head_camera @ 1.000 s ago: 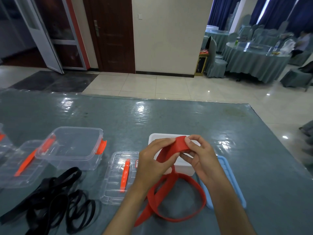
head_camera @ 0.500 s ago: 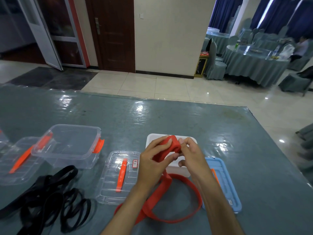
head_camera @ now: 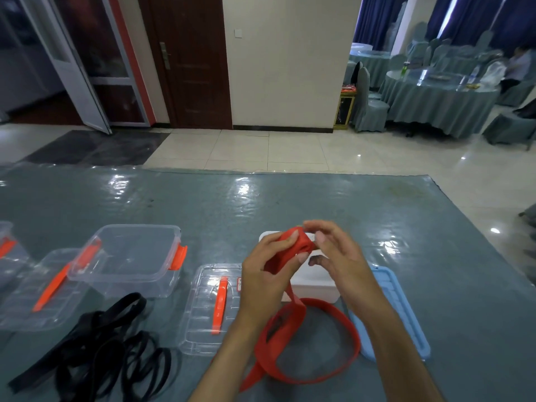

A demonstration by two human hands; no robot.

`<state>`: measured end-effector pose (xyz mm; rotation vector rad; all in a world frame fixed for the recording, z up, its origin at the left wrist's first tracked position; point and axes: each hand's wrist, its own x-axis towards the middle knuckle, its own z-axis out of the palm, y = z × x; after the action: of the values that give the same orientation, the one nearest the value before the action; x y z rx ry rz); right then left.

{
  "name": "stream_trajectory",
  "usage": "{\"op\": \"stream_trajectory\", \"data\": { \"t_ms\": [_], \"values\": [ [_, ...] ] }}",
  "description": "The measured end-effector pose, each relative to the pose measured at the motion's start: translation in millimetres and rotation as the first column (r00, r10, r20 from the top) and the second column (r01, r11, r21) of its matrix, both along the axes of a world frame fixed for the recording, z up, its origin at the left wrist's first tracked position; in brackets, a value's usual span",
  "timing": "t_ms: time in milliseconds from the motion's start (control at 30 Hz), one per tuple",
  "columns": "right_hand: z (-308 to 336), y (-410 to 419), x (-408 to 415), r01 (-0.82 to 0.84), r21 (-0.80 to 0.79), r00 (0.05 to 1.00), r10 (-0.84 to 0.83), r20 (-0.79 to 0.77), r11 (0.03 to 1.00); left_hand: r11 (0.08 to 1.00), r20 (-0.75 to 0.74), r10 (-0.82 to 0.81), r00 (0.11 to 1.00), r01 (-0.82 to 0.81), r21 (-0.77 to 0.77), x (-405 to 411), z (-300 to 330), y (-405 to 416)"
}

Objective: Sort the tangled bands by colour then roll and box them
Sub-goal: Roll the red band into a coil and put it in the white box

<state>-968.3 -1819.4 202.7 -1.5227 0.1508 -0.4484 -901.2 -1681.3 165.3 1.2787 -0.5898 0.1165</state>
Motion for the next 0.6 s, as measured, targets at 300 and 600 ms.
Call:
{"op": "stream_trajectory", "data": {
  "t_ms": [300,600],
  "values": [
    [10,-4,-12,0.021,-0.020,0.999,-0.021,0.035,1.000,0.980,-0.016,-0.140,0.990,0.141,0.143,-1,4,7],
    [11,6,-15,0.009,0.103,0.985,-0.027,0.169,0.995,0.987,-0.243,-0.130,0.961,0.102,-0.125,-13,21,-2]
  ]
}}
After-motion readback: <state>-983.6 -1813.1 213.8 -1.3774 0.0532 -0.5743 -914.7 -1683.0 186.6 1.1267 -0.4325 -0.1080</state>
